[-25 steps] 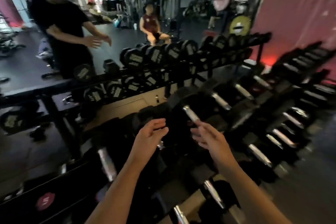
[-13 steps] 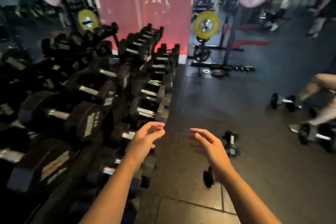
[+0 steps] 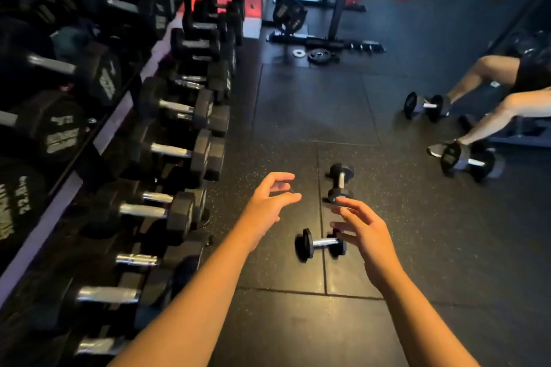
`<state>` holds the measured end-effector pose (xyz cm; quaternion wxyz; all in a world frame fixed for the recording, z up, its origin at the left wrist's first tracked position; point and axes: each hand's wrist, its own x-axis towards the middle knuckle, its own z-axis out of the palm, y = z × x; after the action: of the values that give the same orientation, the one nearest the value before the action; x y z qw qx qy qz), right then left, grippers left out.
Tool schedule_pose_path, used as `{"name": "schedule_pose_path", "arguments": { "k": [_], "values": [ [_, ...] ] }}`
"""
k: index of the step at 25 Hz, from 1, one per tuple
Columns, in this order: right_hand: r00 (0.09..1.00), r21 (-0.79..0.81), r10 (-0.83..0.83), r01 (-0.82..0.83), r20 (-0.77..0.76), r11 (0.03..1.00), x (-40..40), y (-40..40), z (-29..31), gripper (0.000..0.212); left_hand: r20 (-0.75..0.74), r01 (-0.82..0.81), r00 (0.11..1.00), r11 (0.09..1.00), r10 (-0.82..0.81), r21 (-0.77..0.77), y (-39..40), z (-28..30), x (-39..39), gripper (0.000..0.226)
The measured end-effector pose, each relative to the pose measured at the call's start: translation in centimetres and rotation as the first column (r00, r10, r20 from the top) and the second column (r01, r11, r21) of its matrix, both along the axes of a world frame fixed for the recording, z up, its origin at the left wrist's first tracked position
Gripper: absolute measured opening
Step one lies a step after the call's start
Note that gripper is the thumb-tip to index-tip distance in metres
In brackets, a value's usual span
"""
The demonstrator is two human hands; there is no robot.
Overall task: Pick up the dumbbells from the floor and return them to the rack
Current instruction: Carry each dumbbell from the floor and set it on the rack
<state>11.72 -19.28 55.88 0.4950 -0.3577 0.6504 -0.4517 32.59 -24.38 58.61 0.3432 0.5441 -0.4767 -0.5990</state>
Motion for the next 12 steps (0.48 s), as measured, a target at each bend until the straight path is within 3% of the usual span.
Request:
{"name": "schedule_pose_path", "arguments": {
  "k": [7, 12],
  "values": [
    [0.995, 0.168, -0.098, 0.091, 0.032, 0.982, -11.3, -8.4, -11.2, 0.026, 0.080, -0.039, 0.997, 0.982, 0.025, 0.185, -8.8, -10.0, -11.6, 0.044],
    [0.995, 0.297, -0.084, 0.097, -0.059, 0.950, -19.1, -14.8, -26.3, 0.028, 0.139, -0.173, 0.981, 0.926, 0.133, 0.336, -15.3, -25.8, -19.9, 0.057]
  ]
}}
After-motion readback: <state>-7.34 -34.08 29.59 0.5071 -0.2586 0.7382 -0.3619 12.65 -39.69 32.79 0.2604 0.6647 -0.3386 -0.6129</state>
